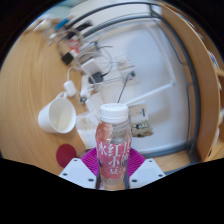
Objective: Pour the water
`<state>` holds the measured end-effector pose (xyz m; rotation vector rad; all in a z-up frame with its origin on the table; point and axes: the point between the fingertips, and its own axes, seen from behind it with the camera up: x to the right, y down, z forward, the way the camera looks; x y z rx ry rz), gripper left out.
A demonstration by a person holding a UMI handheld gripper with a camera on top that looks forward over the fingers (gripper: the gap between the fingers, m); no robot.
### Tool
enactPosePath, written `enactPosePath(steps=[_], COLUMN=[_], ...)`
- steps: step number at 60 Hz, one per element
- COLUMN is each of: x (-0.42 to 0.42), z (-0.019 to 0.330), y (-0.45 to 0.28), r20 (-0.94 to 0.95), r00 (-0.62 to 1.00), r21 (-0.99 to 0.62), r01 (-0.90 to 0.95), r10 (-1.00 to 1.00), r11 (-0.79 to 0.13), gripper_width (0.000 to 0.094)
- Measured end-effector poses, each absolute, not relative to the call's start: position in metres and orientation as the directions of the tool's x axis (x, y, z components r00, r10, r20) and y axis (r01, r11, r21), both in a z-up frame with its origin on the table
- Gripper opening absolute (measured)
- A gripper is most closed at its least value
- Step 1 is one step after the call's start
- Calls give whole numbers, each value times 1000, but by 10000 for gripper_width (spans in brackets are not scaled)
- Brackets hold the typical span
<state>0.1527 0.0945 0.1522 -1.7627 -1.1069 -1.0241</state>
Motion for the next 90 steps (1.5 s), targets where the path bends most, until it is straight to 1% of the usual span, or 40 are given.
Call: enactPosePath(steps=[2, 3, 6, 11, 15, 20, 28, 38, 42, 44, 46, 55, 63, 64, 65, 66, 70, 71, 73, 77, 82, 85, 90], x=[149, 155, 157, 164, 167, 170, 174, 171, 168, 169, 169, 170, 168, 168, 167, 168, 165, 164, 164, 171, 169, 170, 165], z=[152, 152, 148, 151, 144, 133, 113, 99, 82, 86, 88, 89, 88, 85, 82, 78, 68, 66, 60, 54, 58, 63, 84], y=[87, 92, 88, 88, 88, 92, 104, 116, 119, 120, 119, 116, 116, 115, 114, 112, 103, 100, 91, 67, 30, 6, -27], r20=[879, 843, 748, 558, 385, 199, 35, -21, -25, -4, 6, 4, 17, 20, 22, 22, 3, 1, 5, 21, 20, 25, 14], r00=[403, 465, 620, 818, 919, 979, 999, 1000, 1000, 1000, 1000, 1000, 1000, 1000, 1000, 1000, 1000, 1000, 1000, 999, 999, 998, 997], r21=[-313, -377, -526, -733, -840, -907, -936, -953, -950, -962, -966, -972, -968, -964, -960, -955, -938, -935, -927, -913, -901, -888, -879], r01=[892, 869, 771, 565, 388, 201, 37, -20, -22, -2, 8, 1, 16, 19, 22, 21, 3, 1, 5, 8, 2, -2, -25], r10=[256, 269, 236, 141, 87, 43, 12, 1, 7, 9, 7, -10, -2, 1, 2, 1, 1, 2, 2, -29, -37, -54, -78], r11=[-327, -322, -358, -379, -380, -371, -351, -301, -310, -272, -259, -237, -252, -265, -280, -297, -347, -355, -376, -408, -435, -460, -477], gripper_width=[347, 346, 346, 347, 345, 345, 345, 345, 353, 346, 346, 352, 443, 483, 549, 578, 860, 879, 846, 861, 860, 860, 862])
